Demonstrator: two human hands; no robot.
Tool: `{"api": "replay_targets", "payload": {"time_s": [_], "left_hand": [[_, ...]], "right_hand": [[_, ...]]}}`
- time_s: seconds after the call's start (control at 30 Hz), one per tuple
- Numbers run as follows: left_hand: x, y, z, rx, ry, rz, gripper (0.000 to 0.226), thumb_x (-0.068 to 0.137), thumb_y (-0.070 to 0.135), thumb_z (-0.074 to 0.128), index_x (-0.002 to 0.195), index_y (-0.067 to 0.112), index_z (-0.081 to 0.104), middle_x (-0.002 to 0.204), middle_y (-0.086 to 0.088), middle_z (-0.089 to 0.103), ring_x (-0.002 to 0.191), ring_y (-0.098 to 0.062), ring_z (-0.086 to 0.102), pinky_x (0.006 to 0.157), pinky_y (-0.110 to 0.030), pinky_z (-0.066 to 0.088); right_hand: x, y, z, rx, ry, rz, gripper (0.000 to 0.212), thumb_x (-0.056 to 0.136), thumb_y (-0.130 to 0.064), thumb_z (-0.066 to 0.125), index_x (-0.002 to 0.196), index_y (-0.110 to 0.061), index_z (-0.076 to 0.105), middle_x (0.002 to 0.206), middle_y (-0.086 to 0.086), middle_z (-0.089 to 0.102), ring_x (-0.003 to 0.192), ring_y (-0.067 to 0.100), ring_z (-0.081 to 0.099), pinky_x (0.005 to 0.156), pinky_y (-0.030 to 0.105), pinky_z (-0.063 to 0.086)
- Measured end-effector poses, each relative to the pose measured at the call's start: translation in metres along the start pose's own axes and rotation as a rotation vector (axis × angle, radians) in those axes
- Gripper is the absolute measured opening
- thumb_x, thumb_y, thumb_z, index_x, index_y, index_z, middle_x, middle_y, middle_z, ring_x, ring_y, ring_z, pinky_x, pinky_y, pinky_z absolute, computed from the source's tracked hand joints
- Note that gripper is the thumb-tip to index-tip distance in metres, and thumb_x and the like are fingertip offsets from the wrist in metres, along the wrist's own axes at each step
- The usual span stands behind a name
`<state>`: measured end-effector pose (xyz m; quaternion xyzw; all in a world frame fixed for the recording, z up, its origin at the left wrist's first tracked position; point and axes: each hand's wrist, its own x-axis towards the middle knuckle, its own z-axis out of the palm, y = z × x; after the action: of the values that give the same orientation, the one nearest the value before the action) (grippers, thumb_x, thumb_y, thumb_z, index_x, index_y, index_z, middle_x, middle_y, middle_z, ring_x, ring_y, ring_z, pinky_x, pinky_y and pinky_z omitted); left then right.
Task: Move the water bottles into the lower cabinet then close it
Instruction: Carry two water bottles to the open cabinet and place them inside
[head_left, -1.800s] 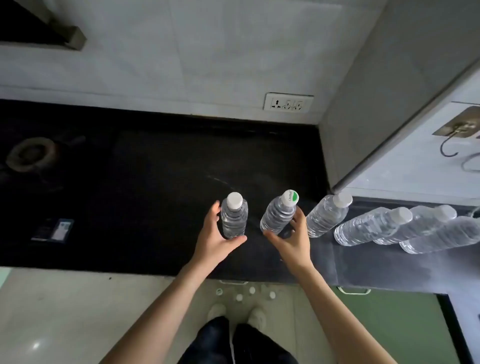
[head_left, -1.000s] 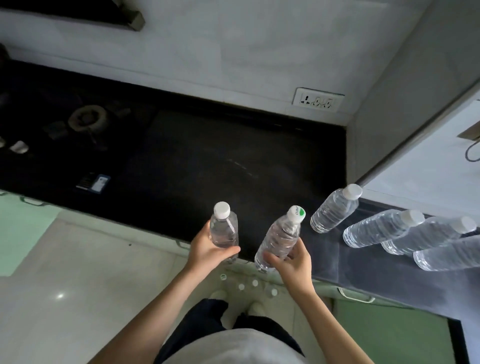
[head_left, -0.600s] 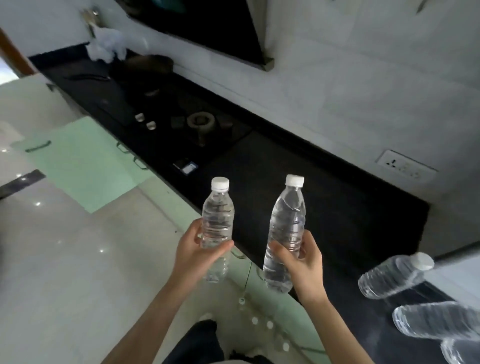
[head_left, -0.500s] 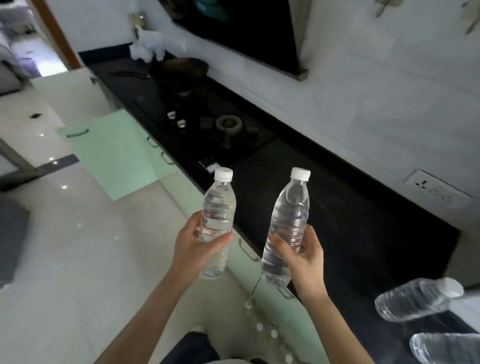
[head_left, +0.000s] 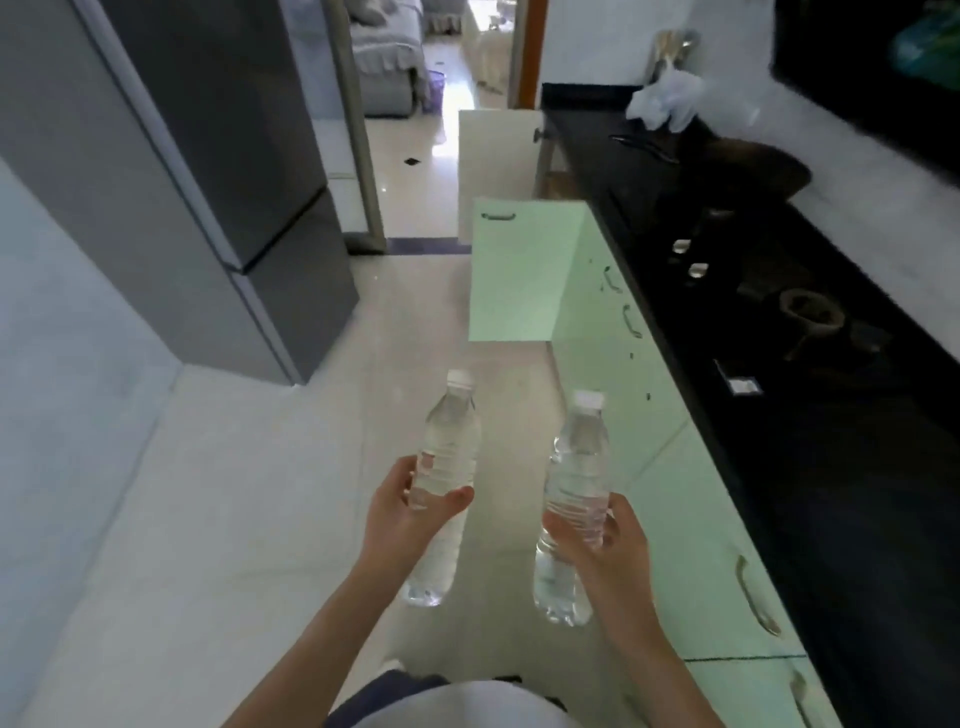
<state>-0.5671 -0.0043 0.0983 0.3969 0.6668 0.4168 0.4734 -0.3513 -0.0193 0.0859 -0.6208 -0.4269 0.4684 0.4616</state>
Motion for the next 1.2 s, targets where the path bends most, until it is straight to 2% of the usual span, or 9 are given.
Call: {"api": "replay_targets", "payload": {"time_s": [0.13,0.33,0.5,0.6,0.8,0.97,1.1,1.17,1.2], "left_hand": [[0.026,-0.019,-0.104,0.019,0.137,-0.062,0.037,0.075,0.025,0.083,0.105,0.022,0.061,0.093,0.005,0.07,0.076,-0.008,0.067,0.059,-0.019,0.047],[0.072,-0.018,-0.209,-0.082,0.257,-0.128,0.054,0.055,0.044,0.078,0.103,0.025,0.064,0.09,0.002,0.073,0.079,-0.019,0.071,0.066,-0.032,0.057],[0.135,-0.011,-0.242,-0.122,0.307,-0.133,0.046,0.059,0.04,0.079,0.101,0.026,0.065,0.09,0.002,0.073,0.078,-0.017,0.072,0.068,-0.034,0.059],[0.183,-0.009,-0.247,-0.125,0.317,-0.151,0.048,0.059,0.042,0.078,0.102,0.027,0.063,0.091,0.002,0.073,0.077,-0.014,0.071,0.062,-0.027,0.056],[0.308,0.015,-0.247,-0.125,0.342,-0.217,0.068,0.047,0.057,0.077,0.106,0.026,0.062,0.095,0.003,0.073,0.082,-0.017,0.072,0.07,-0.036,0.061],[0.425,0.069,-0.259,-0.056,0.329,-0.147,0.039,0.076,0.03,0.082,0.107,0.024,0.06,0.096,0.005,0.071,0.085,-0.017,0.07,0.065,-0.024,0.054],[0.517,0.116,-0.271,-0.046,0.32,-0.089,0.028,0.077,0.026,0.081,0.099,0.023,0.063,0.087,0.005,0.071,0.073,-0.004,0.068,0.059,-0.013,0.048],[0.564,0.132,-0.273,-0.042,0.297,-0.072,0.03,0.078,0.026,0.08,0.102,0.022,0.064,0.09,0.004,0.072,0.077,-0.009,0.069,0.063,-0.017,0.049],[0.588,0.137,-0.274,-0.033,0.283,-0.066,0.031,0.078,0.026,0.081,0.104,0.022,0.064,0.09,0.004,0.072,0.079,-0.009,0.069,0.065,-0.019,0.049]], "right_hand": [[0.013,-0.002,0.107,-0.027,-0.142,0.035,0.038,0.07,-0.011,0.089,0.096,-0.013,0.062,0.084,0.008,0.074,0.074,0.023,0.072,0.058,0.023,0.054],[0.044,-0.037,0.22,-0.074,-0.281,0.024,0.037,0.071,-0.011,0.086,0.099,-0.013,0.062,0.081,0.001,0.073,0.07,0.012,0.071,0.062,0.027,0.059],[0.101,-0.063,0.274,-0.11,-0.326,-0.014,0.037,0.072,-0.015,0.086,0.1,-0.015,0.062,0.085,0.002,0.072,0.075,0.015,0.071,0.063,0.024,0.057],[0.149,-0.066,0.303,-0.122,-0.329,0.003,0.037,0.072,-0.017,0.086,0.1,-0.017,0.062,0.086,0.002,0.073,0.078,0.018,0.072,0.071,0.038,0.061],[0.277,-0.079,0.37,-0.106,-0.33,0.057,0.043,0.067,-0.019,0.088,0.101,-0.015,0.062,0.087,0.004,0.073,0.078,0.017,0.072,0.075,0.05,0.061],[0.387,-0.12,0.421,-0.107,-0.343,0.024,0.045,0.067,-0.018,0.09,0.101,-0.017,0.062,0.09,0.002,0.072,0.081,0.021,0.072,0.075,0.047,0.061],[0.469,-0.155,0.458,-0.091,-0.327,-0.007,0.053,0.065,-0.025,0.09,0.107,-0.013,0.06,0.094,0.006,0.071,0.078,0.013,0.071,0.069,0.032,0.061],[0.508,-0.164,0.476,-0.079,-0.295,-0.002,0.052,0.065,-0.024,0.091,0.105,-0.011,0.06,0.093,0.008,0.072,0.076,0.013,0.071,0.064,0.025,0.059],[0.526,-0.165,0.485,-0.069,-0.276,0.012,0.053,0.063,-0.027,0.09,0.105,-0.012,0.061,0.093,0.008,0.072,0.077,0.015,0.072,0.066,0.029,0.06]]}}
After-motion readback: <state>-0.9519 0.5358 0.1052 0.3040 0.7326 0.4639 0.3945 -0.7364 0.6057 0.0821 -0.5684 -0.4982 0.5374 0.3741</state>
